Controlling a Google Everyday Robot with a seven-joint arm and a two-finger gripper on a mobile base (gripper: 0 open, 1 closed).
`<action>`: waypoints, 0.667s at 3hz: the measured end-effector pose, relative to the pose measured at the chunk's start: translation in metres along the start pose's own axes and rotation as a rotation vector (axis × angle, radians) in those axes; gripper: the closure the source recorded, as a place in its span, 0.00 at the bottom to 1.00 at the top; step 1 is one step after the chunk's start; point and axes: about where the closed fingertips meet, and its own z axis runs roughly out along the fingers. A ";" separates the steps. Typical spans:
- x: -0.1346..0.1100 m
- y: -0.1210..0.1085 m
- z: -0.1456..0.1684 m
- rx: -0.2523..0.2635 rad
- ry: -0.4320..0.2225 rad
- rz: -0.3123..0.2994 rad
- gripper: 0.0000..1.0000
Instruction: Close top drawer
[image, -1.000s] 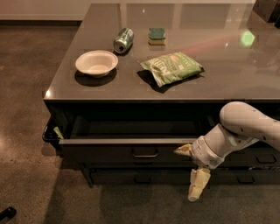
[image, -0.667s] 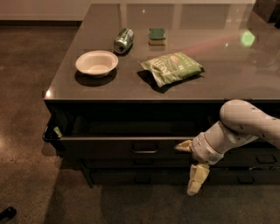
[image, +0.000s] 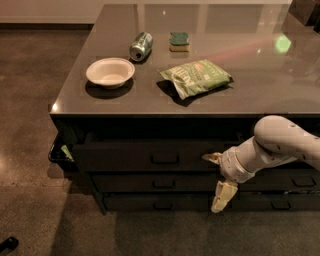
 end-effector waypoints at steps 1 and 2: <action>0.004 -0.021 0.004 0.082 -0.004 -0.020 0.00; 0.004 -0.021 0.004 0.082 -0.004 -0.020 0.00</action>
Offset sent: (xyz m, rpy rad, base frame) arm 0.0351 -0.0048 -0.0089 0.0070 -0.0941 -0.0471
